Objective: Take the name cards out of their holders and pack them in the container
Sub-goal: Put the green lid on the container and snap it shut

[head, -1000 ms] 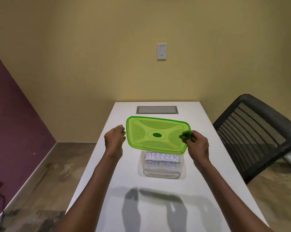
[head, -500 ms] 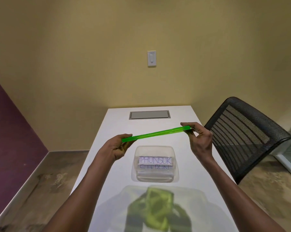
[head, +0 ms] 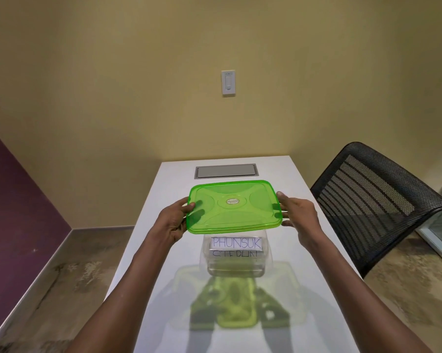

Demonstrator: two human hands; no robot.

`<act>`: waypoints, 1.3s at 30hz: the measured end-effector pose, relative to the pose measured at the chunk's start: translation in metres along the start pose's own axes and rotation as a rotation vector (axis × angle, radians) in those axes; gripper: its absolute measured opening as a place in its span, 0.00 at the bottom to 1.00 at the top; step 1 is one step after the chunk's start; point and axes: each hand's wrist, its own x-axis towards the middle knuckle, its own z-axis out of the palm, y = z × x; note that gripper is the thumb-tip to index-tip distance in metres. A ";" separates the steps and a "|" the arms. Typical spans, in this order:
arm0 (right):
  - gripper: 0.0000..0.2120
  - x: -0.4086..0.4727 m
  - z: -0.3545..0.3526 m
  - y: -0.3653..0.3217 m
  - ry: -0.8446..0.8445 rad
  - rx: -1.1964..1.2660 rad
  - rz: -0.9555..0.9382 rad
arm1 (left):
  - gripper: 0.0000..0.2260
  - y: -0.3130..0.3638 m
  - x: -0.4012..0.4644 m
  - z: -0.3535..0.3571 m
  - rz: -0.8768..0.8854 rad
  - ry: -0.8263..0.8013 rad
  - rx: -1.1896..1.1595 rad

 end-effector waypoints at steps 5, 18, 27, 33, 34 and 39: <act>0.18 0.015 0.009 0.007 0.005 -0.193 0.020 | 0.18 -0.002 0.021 0.000 0.053 0.022 0.042; 0.23 0.060 0.015 0.088 0.094 -0.436 0.130 | 0.16 -0.075 0.082 -0.003 0.170 0.133 0.745; 0.24 0.067 0.018 0.136 -0.040 -0.600 0.208 | 0.11 -0.122 0.099 -0.022 0.115 0.309 0.914; 0.27 0.072 0.022 0.155 -0.069 -0.676 0.220 | 0.19 -0.135 0.108 -0.028 0.133 0.296 0.950; 0.27 0.073 0.023 0.157 -0.069 -0.685 0.216 | 0.20 -0.137 0.109 -0.030 0.129 0.298 0.962; 0.27 0.080 0.026 0.165 -0.073 -0.694 0.227 | 0.23 -0.141 0.118 -0.033 0.103 0.304 0.963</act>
